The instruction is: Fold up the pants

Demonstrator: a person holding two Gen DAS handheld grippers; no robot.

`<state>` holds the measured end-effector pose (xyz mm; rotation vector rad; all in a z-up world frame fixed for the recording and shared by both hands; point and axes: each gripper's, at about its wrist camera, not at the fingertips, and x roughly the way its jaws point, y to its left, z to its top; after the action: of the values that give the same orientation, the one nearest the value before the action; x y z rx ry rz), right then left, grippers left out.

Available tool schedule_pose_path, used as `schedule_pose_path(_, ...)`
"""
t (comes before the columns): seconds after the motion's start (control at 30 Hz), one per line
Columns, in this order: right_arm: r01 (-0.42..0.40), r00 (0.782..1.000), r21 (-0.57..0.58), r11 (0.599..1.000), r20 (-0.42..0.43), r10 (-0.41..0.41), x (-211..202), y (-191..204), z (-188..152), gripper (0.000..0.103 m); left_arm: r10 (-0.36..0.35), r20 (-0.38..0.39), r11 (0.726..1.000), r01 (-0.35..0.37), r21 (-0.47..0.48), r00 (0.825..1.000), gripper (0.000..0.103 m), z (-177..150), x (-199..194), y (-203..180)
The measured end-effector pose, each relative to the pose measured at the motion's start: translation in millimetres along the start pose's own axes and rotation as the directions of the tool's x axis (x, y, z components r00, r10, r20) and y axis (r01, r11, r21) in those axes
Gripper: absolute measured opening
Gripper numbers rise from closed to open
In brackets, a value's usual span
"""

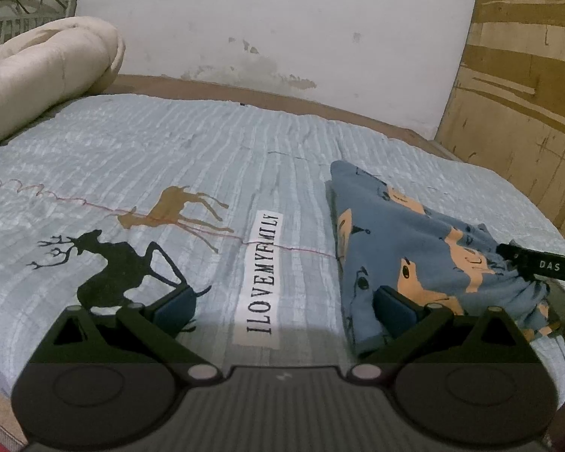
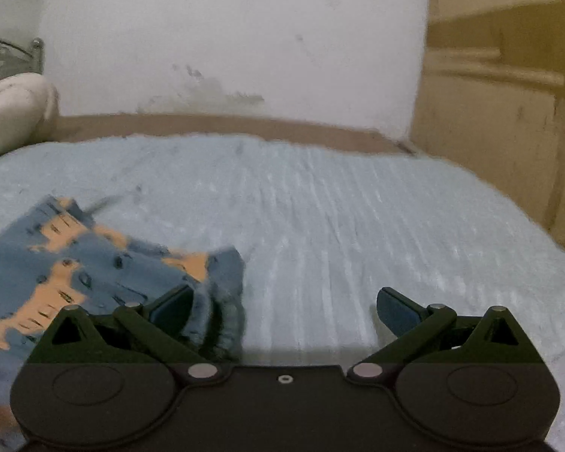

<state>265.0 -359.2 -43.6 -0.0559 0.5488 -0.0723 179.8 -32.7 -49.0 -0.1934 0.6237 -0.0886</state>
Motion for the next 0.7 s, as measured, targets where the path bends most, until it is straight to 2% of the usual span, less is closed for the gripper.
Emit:
schedule_pose_path(0.23, -0.001, 0.995, -0.016, 1.000, 0.095, 0.003, -38.0, 5.0, -9.6, 0.102, 0.006, -0.002, 1.000, -0.006, 0.003, 1.000, 0.102, -0.1, -0.3, 0.1)
schedule_pose_path(0.37, -0.066, 0.994, 0.005, 0.998, 0.090, 0.065, -58.3, 9.1, -25.6, 0.102, 0.009, -0.008, 1.000, -0.009, 0.004, 1.000, 0.102, 0.2, -1.4, -0.8)
schedule_pose_path(0.43, -0.055, 0.995, 0.013, 0.998, 0.082, 0.054, -63.1, 9.2, -36.1, 0.102, 0.011, -0.011, 1.000, -0.011, 0.007, 1.000, 0.102, 0.2, -3.1, -1.6)
schedule_pose_path(0.57, -0.075, 0.995, 0.125, 0.989, 0.078, 0.065, -70.0, -1.6, -49.2, 0.102, 0.016, -0.016, 1.000, -0.016, 0.016, 1.000, 0.102, -0.9, -7.1, -1.5)
schedule_pose_path(0.7, -0.076, 0.994, 0.134, 0.988, 0.093, 0.063, -74.0, -3.3, -54.8, 0.102, 0.021, -0.019, 1.000, -0.021, 0.021, 1.000, 0.102, -2.0, -10.7, -2.5)
